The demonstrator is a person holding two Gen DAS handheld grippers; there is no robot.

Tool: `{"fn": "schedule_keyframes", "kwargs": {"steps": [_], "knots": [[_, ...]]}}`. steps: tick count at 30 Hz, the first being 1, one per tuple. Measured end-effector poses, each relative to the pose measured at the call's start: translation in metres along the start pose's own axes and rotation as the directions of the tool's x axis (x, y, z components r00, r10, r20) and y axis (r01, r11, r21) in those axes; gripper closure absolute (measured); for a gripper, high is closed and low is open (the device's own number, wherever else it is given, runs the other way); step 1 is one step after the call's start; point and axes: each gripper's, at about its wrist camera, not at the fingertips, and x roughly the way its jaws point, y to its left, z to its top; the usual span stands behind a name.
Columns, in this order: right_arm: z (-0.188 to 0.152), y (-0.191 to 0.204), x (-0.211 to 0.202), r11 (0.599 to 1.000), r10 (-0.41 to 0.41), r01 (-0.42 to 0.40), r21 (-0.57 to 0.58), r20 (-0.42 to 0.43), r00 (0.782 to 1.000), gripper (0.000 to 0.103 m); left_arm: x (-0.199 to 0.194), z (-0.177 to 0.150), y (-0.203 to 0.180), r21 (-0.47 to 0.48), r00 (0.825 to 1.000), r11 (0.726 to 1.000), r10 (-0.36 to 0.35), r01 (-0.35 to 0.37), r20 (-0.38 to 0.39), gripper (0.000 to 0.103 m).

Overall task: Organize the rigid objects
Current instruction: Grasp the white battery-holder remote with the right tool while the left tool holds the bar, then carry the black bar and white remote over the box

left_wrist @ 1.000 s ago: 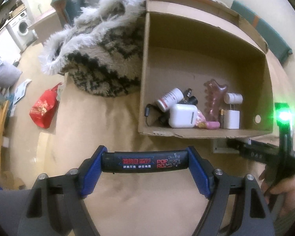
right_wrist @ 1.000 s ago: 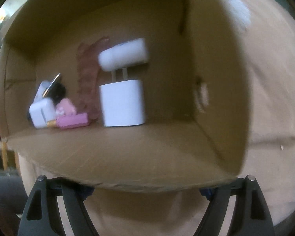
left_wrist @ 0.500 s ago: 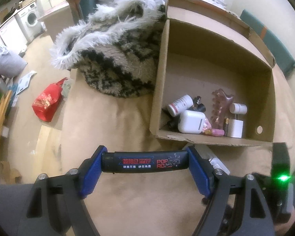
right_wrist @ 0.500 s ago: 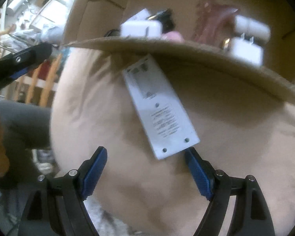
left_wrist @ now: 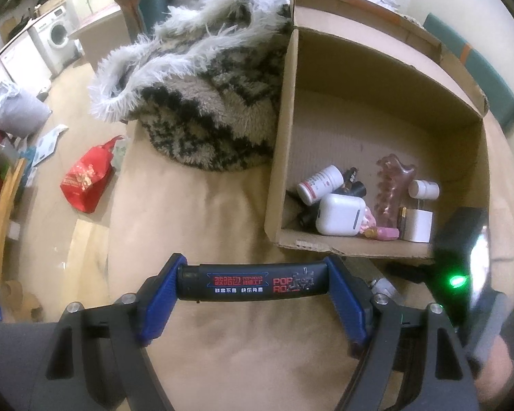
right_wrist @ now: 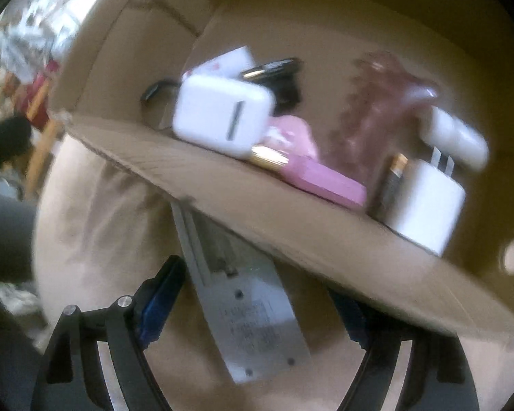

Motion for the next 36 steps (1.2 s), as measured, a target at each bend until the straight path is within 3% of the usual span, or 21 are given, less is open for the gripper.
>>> {"fn": "schedule_keyframes", "kwargs": {"steps": [3,4,5,7,9,21,26,32,36], "knots": [[0.006,0.014,0.005,0.996,-0.061,0.062,-0.063,0.022,0.998,0.017,0.003,0.001,0.000,0.000,1.000,1.000,0.004,-0.004,-0.005,0.024],[0.006,0.014,0.005,0.996,-0.060,0.063,-0.067,0.033,0.998,0.033,0.004,0.001,0.000,0.001,1.000,1.000,0.008,-0.008,-0.005,0.024],[0.007,0.020,0.005,0.996,-0.046,0.049,-0.071,0.045,0.998,0.043,0.004,0.002,0.000,0.002,1.000,1.000,0.012,-0.012,-0.005,0.024],[0.006,0.030,0.003,0.996,-0.032,0.036,-0.078,0.047,0.998,0.053,0.005,0.002,-0.001,0.006,1.000,1.000,0.022,-0.022,-0.001,0.024],[0.002,0.027,-0.003,0.996,-0.019,0.023,-0.086,0.044,0.999,0.056,0.004,0.003,-0.001,0.010,1.000,0.999,0.031,-0.031,0.006,0.024],[-0.032,-0.001,-0.046,0.993,0.062,-0.063,0.099,0.010,0.998,0.057,-0.003,0.000,0.003,0.003,0.998,0.999,0.052,-0.052,0.044,0.024],[-0.048,-0.034,-0.073,0.973,0.124,-0.135,0.188,0.067,0.990,0.057,-0.008,-0.004,0.003,0.010,0.997,0.999,0.052,-0.053,0.055,0.024],[-0.075,-0.033,-0.105,0.952,0.137,-0.172,0.253,0.151,0.979,0.057,-0.021,-0.009,0.003,0.007,0.993,0.999,0.052,-0.053,0.102,0.024],[-0.067,-0.024,-0.122,0.933,0.139,-0.204,0.298,0.222,0.965,0.057,-0.033,-0.011,0.001,0.016,0.991,0.999,0.039,-0.042,0.131,0.024]]}}
